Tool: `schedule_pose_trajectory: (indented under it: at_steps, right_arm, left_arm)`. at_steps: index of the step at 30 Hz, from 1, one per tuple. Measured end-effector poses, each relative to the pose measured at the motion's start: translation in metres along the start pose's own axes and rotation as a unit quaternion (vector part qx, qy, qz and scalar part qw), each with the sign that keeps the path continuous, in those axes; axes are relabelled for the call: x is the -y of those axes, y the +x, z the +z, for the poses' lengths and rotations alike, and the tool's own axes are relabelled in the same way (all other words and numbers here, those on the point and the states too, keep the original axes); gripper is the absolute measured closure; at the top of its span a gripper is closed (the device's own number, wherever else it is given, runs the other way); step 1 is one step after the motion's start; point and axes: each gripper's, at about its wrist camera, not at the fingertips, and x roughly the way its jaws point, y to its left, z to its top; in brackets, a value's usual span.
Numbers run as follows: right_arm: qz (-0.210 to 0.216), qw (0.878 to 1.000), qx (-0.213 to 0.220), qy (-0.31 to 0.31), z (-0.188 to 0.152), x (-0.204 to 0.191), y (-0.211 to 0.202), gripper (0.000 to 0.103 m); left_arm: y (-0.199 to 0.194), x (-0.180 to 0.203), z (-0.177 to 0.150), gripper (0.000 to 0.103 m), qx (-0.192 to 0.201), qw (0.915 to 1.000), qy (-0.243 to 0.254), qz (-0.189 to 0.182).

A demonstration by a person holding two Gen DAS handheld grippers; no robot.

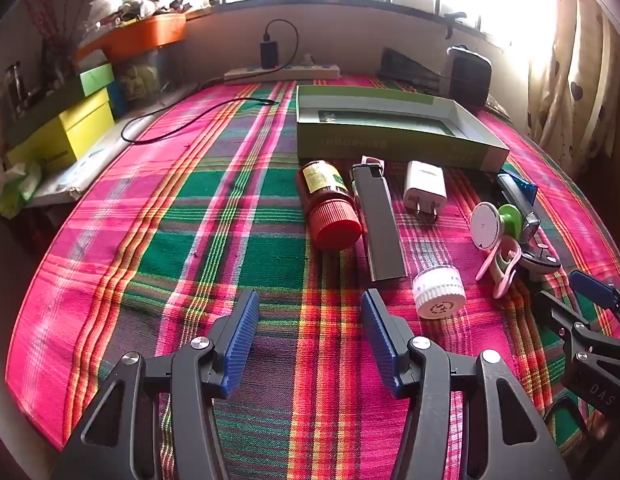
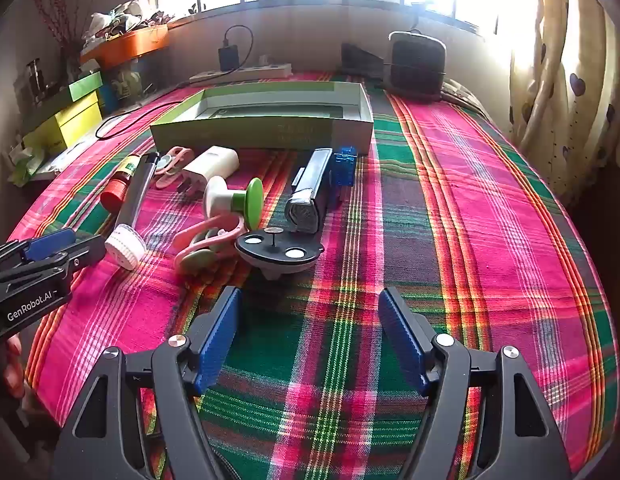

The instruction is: Organize rigid objects

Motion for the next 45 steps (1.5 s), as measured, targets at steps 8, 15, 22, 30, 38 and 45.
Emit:
schedule_pose_trajectory:
  at_steps: [8, 15, 22, 30, 38, 45]
  right_arm:
    - [0.002, 1.0, 0.0, -0.002, 0.0003, 0.0004, 0.0002, 0.032]
    - [0.004, 1.0, 0.0, -0.007, 0.0, 0.0003, -0.0012, 0.032]
    - [0.005, 1.0, 0.0, -0.007, 0.0001, 0.001, -0.001, 0.032]
    - [0.006, 1.0, 0.001, -0.007, 0.0, 0.0013, -0.0011, 0.032]
    - [0.006, 1.0, 0.001, -0.007, -0.0001, 0.0011, -0.0011, 0.032]
    - [0.006, 1.0, 0.002, -0.007, -0.0002, 0.0011, -0.0011, 0.032]
  left_arm:
    - [-0.003, 0.0021, 0.0044, 0.051, -0.012, 0.9999, 0.006, 0.001]
    - [-0.0025, 0.004, -0.0005, 0.051, 0.002, 1.0, 0.007, 0.001]
    - [-0.0033, 0.0033, 0.0003, 0.051, 0.002, 1.0, 0.007, 0.0]
    - [-0.0033, 0.003, -0.0007, 0.051, 0.004, 1.0, 0.006, 0.0]
    - [-0.0035, 0.0035, -0.0011, 0.051, 0.004, 1.0, 0.006, 0.0]
    - [-0.0034, 0.003, -0.0013, 0.051, 0.005, 1.0, 0.006, 0.0]
